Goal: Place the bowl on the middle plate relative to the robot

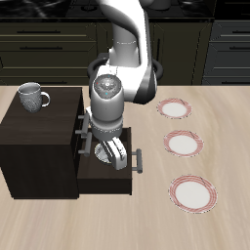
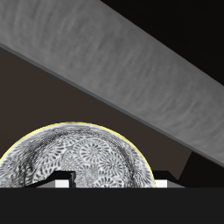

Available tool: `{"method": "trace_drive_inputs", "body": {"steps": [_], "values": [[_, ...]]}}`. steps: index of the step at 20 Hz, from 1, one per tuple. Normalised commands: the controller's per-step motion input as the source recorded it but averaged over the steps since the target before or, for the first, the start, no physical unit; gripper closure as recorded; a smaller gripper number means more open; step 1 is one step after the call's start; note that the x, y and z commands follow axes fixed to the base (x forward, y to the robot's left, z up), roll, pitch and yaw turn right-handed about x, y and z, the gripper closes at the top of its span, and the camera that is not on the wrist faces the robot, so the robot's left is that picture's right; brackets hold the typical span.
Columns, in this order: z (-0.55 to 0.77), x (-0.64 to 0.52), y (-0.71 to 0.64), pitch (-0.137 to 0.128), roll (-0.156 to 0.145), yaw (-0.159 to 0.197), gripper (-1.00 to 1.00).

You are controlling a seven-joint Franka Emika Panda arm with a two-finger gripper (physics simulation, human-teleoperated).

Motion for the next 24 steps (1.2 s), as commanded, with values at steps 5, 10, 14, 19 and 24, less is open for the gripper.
{"method": "trace_drive_inputs", "body": {"steps": [5,10,14,19,24], "values": [[0.18,-0.04,-0.08,-0.031,-0.006,0.004,1.00],[0.24,0.03,0.02,-0.026,0.019,0.024,1.00],[0.69,-0.10,0.20,-0.091,0.032,0.108,1.00],[0.57,-0.08,0.10,-0.074,0.016,0.072,1.00],[0.54,-0.14,0.19,-0.050,0.029,0.135,1.00]]}}
